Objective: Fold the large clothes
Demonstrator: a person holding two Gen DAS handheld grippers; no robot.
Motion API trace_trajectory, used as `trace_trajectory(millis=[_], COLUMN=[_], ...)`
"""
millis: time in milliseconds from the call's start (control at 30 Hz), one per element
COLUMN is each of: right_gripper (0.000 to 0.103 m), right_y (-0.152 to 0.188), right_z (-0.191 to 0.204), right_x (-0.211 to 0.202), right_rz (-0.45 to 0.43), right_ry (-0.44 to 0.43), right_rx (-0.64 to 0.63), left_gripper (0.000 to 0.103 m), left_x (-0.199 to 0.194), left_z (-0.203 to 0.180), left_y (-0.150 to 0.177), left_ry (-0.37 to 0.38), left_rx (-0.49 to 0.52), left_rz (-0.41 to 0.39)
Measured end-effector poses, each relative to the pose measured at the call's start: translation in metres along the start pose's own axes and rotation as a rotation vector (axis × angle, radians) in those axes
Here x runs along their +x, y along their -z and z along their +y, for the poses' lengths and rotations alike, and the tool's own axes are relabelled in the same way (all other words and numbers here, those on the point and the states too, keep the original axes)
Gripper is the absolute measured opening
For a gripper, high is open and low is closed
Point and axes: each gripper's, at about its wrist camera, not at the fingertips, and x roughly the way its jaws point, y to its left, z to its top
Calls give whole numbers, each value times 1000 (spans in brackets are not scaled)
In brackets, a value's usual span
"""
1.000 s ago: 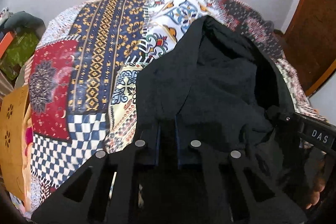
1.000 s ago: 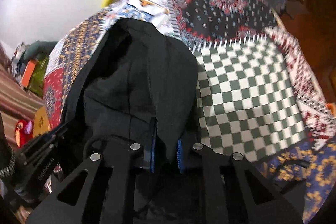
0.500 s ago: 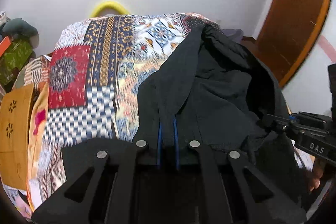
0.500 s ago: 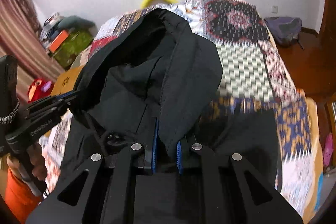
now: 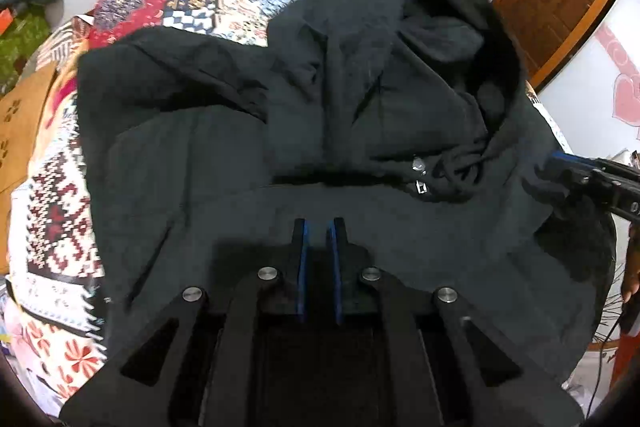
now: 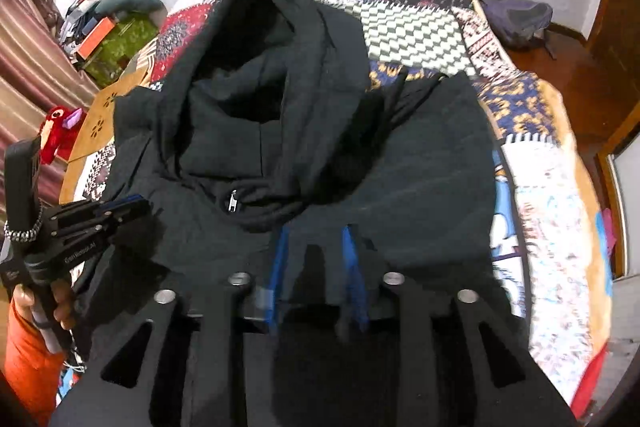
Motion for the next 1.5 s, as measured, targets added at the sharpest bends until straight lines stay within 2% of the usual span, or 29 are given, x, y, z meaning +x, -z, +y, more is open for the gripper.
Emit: trace_trajectory(millis=[100, 167, 233, 300, 500, 633, 833, 967, 1100, 1133, 1167, 1200, 1267, 1333, 1500], right_gripper=[51, 51, 51, 51, 51, 51, 51, 51, 50, 47, 33, 22, 19, 14, 11], right_y=[-10, -19, -31, -38, -64, -85, -110, -115, -117, -116, -115, -117, -119, -118, -107], right_z=[-1, -3, -3, 0, -2, -10, -30, -44, -53, -53, -52, -49, -40, -31, -14], right_x=[-13, -16, -16, -13, 7, 26, 66, 100, 112, 110, 108, 107, 106, 100, 65], right_rz=[-72, -90, -105, -117, -126, -113, -52, 24, 14, -3, -17, -19, -19, -31, -78], right_ry=[8, -8, -24, -21, -34, -42, -77, -161, -170, -176, -176, -178, -164, -143, -147], right_rx=[4, 16, 27, 21, 31, 47, 110, 201, 236, 233, 220, 205, 172, 123, 61], left_gripper=[14, 22, 36, 42, 47, 48, 48, 48, 48, 48, 47, 42, 34, 20, 13], left_x=[-18, -31, -41, -48, -48, -27, 26, 61, 89, 93, 94, 92, 89, 84, 52], left_z=[4, 6, 6, 4, -7, -14, -19, -20, -15, -12, -11, -11, -12, -13, -11], left_y=[-6, -16, -27, -37, -75, -108, -146, -163, -169, -168, -167, -166, -165, -162, -149], left_ry=[-3, -11, -17, -23, -23, -21, -3, -20, -4, 20, 31, 36, 45, 54, 82], left_rx=[-8, -20, -22, -15, 20, 55, 68, 55, 16, -2, -10, -10, 6, 18, 12], left_rz=[-46, -85, -126, -163, -206, -201, -135, -94, -51, -44, -52, -66, -74, -68, -89])
